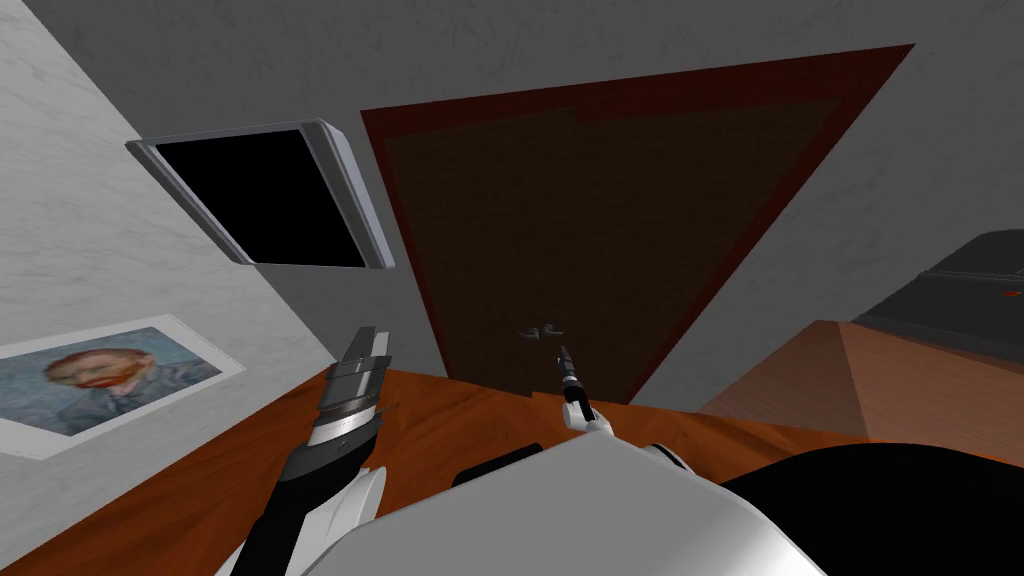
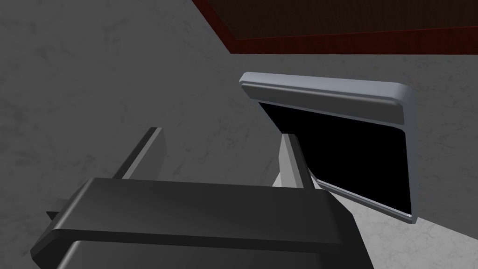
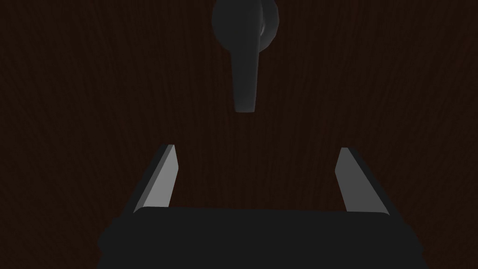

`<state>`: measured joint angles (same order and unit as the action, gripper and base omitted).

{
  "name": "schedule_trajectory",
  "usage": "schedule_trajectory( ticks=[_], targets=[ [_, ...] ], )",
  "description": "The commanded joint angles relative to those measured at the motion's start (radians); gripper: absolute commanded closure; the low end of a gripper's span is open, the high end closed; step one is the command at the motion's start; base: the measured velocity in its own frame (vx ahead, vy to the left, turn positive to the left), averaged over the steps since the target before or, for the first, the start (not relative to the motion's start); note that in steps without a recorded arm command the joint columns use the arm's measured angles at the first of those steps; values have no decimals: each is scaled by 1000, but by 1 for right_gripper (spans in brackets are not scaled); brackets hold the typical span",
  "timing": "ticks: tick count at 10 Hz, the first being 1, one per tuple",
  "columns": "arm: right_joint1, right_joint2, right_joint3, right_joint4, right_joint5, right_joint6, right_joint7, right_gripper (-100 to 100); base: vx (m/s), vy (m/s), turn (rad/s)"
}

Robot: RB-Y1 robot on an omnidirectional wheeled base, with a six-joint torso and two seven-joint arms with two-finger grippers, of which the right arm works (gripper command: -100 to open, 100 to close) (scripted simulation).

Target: Pull the door open

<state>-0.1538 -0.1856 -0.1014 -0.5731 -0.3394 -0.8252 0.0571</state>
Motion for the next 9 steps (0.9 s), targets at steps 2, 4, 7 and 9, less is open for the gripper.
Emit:
schedule_trajectory(
  ticks=[2,4,7,9],
  targets=[
    [-12,-2,-1,27,-3,-9,-1,-100,65,-16,41],
    [14,-29,-19,42,-13,-14,-10,-100,-66,-27,-92],
    [40,-59,-35,19,-24,-18,-23,-100,-35,7,-25],
    [67,-93,-53,65,-36,-22,-39,-100,16,16,0]
  ],
)
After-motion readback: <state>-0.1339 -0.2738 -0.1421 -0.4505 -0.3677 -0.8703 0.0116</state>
